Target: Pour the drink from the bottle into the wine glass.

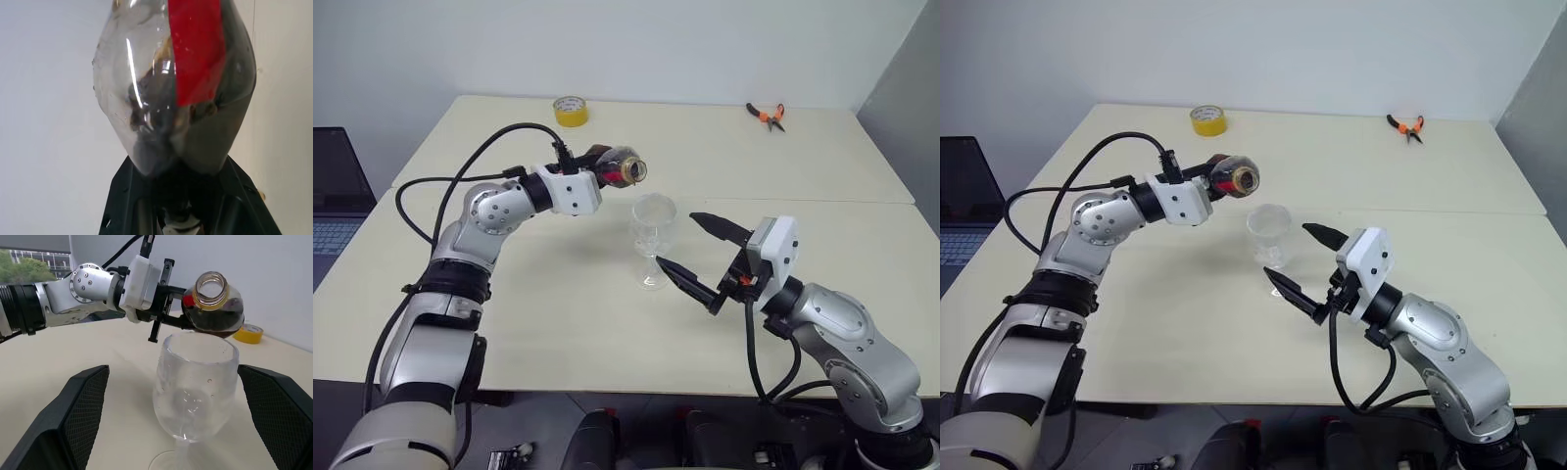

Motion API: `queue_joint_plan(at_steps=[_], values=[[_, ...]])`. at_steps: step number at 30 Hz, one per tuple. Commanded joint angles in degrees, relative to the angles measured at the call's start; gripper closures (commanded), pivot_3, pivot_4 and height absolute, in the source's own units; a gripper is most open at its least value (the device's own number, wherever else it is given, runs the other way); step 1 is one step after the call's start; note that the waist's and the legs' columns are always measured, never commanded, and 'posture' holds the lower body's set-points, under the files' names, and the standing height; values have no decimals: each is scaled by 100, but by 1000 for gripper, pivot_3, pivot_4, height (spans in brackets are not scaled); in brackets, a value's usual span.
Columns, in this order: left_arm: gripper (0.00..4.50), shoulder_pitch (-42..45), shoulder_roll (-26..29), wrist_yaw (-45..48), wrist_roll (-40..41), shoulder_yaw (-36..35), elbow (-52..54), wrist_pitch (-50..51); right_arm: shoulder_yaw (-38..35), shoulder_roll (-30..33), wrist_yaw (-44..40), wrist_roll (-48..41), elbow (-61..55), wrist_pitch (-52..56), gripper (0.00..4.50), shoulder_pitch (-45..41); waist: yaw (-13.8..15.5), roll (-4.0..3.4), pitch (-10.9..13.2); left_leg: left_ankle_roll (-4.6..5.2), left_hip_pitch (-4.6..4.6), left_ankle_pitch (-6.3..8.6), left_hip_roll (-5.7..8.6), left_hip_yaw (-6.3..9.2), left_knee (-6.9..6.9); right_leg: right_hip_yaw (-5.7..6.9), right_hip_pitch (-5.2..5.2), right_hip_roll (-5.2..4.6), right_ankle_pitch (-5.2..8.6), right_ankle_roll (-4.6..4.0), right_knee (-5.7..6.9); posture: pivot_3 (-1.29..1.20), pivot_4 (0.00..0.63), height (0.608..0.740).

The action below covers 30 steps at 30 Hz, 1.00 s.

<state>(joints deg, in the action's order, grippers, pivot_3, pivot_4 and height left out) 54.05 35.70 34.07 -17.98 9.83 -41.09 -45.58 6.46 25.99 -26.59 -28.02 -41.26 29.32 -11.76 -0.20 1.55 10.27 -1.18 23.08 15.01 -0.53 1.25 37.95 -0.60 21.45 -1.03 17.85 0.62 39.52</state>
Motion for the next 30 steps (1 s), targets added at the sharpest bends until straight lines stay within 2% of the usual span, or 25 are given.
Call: queue_joint_plan(at_steps=[1, 11, 30], values=[[3831, 352, 142, -337, -238, 38, 13, -366, -6, -21, -7, 58, -133, -88, 0, 10, 0, 0, 0, 0, 0, 0, 0, 0, 0, 0, 0, 0, 0, 0, 0, 0, 150, 740], [3834, 605, 262, -913, -863, 275, -253, -848, 13, -58, 79, 59, -149, 31, 0, -115, -2, 0, 0, 0, 0, 0, 0, -1, 0, 0, 1, 0, 0, 0, 2, 0, 150, 740], [3834, 1055, 403, -1732, -1529, 615, -758, -1264, 47, -68, 169, 152, -171, 261, 0, -196, -2, 0, 0, -1, 1, 0, 1, -3, 1, 1, 5, 0, 0, 0, 5, 0, 150, 740]])
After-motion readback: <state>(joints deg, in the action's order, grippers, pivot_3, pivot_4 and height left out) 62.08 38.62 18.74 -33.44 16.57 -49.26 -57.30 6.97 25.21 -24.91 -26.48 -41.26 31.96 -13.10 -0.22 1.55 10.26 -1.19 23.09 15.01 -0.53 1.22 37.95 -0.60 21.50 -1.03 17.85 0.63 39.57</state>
